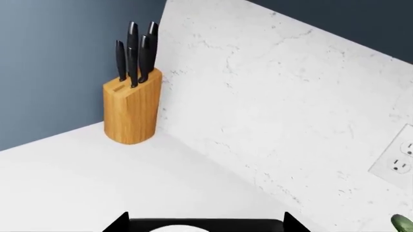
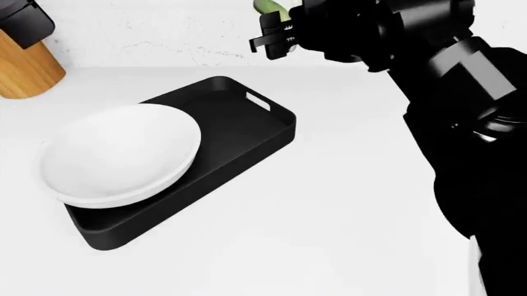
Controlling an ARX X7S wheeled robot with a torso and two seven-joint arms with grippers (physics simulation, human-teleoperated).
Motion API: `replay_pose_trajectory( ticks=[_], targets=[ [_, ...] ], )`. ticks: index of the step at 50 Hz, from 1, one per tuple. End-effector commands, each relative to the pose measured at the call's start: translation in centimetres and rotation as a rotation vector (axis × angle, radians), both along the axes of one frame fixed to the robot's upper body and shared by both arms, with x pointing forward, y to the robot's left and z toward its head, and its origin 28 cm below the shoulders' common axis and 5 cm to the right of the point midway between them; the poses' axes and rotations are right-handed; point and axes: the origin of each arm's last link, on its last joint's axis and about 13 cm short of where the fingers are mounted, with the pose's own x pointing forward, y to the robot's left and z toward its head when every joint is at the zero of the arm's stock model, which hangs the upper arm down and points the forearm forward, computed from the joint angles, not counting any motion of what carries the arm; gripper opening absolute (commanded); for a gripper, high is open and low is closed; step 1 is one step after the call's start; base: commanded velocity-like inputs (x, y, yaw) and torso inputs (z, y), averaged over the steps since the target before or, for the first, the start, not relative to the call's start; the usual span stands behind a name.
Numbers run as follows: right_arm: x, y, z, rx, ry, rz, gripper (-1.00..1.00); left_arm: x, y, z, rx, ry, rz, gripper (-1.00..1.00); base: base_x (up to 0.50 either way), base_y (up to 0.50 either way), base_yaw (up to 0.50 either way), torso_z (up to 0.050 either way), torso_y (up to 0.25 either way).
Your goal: Place the two vegetables and bowl onto the tray for setting up a vegetable dip station.
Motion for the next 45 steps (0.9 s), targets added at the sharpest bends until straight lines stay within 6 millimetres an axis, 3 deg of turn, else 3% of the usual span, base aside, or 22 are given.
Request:
replay_pose_trajectory(
  ticks=[1,12,24,45],
  targets=[
    [-0.2,0.8,0.2,-0.004,0.083,0.129,-1.0,0.0,-0.2,-0.1,0.003,0.006,-0.011,1.0,0.0,0.0,0.0,0.0,0.0],
    [-0.7,1.6,0.1,0.118,0.171,0.211,-1.0,0.1,-0.4,-0.3,0.008,0.016,-0.015,1.0,0.0,0.0,0.0,0.0,0.0],
    [-0.7,2.1,-2.0,0.084,0.244,0.251,-1.0,0.0,-0.5,-0.5,0.01,0.019,-0.018,1.0,0.0,0.0,0.0,0.0,0.0],
    [-0.7,2.0,-2.3,0.068,0.247,0.221,-1.0,0.0,-0.6,-0.5,0.009,0.023,-0.027,1.0,0.0,0.0,0.0,0.0,0.0]
  ],
)
